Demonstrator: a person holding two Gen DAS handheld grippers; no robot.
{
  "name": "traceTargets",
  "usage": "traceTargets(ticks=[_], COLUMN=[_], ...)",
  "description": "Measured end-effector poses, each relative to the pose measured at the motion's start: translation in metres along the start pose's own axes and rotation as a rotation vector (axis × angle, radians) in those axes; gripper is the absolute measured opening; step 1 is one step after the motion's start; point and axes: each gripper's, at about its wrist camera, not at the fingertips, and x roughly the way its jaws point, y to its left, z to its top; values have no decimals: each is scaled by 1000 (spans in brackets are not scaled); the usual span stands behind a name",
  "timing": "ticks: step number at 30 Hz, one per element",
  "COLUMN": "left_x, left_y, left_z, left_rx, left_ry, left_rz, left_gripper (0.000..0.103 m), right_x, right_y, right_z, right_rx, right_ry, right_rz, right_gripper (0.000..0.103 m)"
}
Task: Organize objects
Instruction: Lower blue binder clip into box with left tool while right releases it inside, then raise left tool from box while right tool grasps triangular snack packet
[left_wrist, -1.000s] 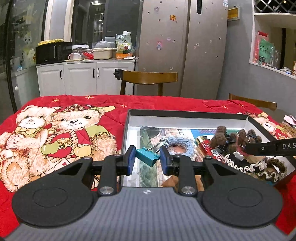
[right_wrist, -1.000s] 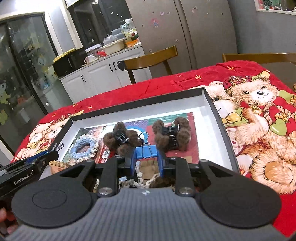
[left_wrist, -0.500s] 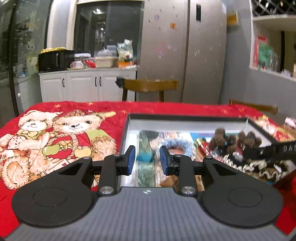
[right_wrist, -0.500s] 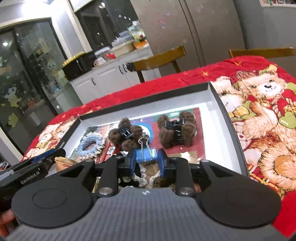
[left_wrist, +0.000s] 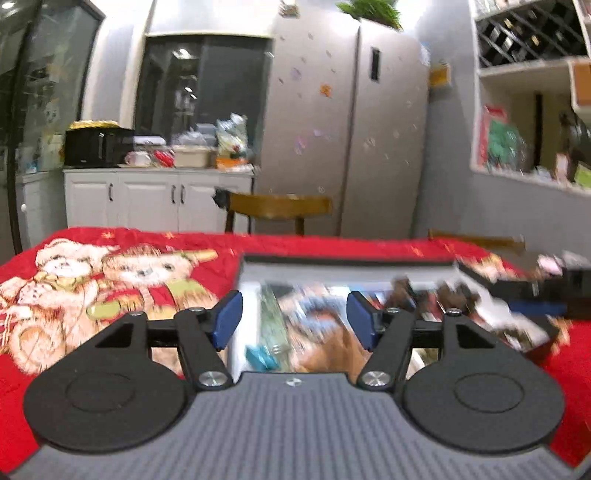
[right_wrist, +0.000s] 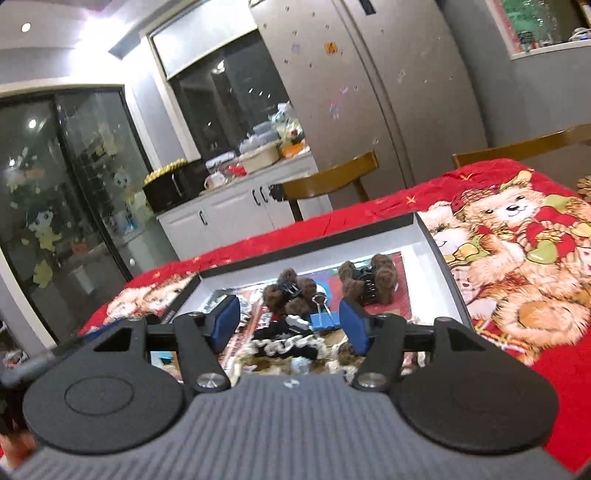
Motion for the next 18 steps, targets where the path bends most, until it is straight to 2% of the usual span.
traceTargets(ticks=[3,7,9,14,18], left_x=[-19,-32,-41,-52,-53], left_y=[-13,-22,-28,-41,-59], left_z=[-6,-17,-20,-26,-30], left_rx=[32,12,14,26,76], left_ry=[2,82,67,93,157], left_rz=[20,12,25,57,106], left_gripper=[68,68,68,68,68], right_x=[-14,-32,-32,-28,-27], right_y=[5,3,4,9,14], right_z=[-7,-26,-31,-38,-40], right_rx=[-23,-69,-83,-110,-118], right_ry=[-11,-16,30,110,135], right_rz=[9,-12,10,54,61], right_gripper=[76,76,76,76,76])
